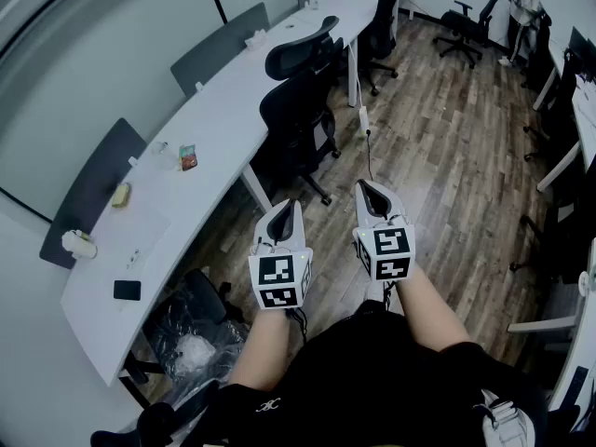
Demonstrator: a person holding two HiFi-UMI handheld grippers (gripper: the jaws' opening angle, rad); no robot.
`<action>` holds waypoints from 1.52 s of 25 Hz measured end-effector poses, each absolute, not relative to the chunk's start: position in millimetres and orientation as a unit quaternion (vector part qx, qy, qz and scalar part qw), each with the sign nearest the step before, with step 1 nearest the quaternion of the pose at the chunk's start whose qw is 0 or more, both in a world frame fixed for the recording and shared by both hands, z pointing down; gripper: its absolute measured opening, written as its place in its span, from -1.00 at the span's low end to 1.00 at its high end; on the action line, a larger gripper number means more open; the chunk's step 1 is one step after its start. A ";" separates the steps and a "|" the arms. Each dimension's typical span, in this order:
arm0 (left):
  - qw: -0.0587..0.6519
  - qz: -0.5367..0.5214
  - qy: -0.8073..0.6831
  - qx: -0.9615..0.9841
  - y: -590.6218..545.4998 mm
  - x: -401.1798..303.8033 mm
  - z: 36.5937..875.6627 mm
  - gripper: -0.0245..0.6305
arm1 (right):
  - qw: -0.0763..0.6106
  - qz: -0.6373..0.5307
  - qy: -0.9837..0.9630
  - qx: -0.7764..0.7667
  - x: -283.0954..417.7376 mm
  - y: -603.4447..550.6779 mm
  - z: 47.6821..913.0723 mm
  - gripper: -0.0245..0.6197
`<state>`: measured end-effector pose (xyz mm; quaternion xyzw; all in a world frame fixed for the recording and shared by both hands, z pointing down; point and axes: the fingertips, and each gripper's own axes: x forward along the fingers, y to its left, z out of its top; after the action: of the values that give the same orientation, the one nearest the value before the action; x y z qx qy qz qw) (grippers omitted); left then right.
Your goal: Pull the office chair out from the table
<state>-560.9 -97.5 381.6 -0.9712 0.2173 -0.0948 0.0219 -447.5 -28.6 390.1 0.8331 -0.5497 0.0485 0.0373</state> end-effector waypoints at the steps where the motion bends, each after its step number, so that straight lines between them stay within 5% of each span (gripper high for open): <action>1: 0.023 -0.096 0.217 -0.971 -99.7 -556.5 382.6 -0.90 | 0.036 0.049 -0.549 0.834 -443.2 -30.1 390.8 -0.90; 38: 0.040 -0.160 0.286 -0.944 -203.0 -309.5 422.1 -0.90 | 0.047 0.059 -0.587 0.806 -169.9 -101.5 414.4 -0.89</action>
<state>-309.5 -203.0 422.1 -0.9440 0.2858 -0.1597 0.0400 -169.9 -101.5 414.4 0.8058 -0.5874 0.0588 0.0465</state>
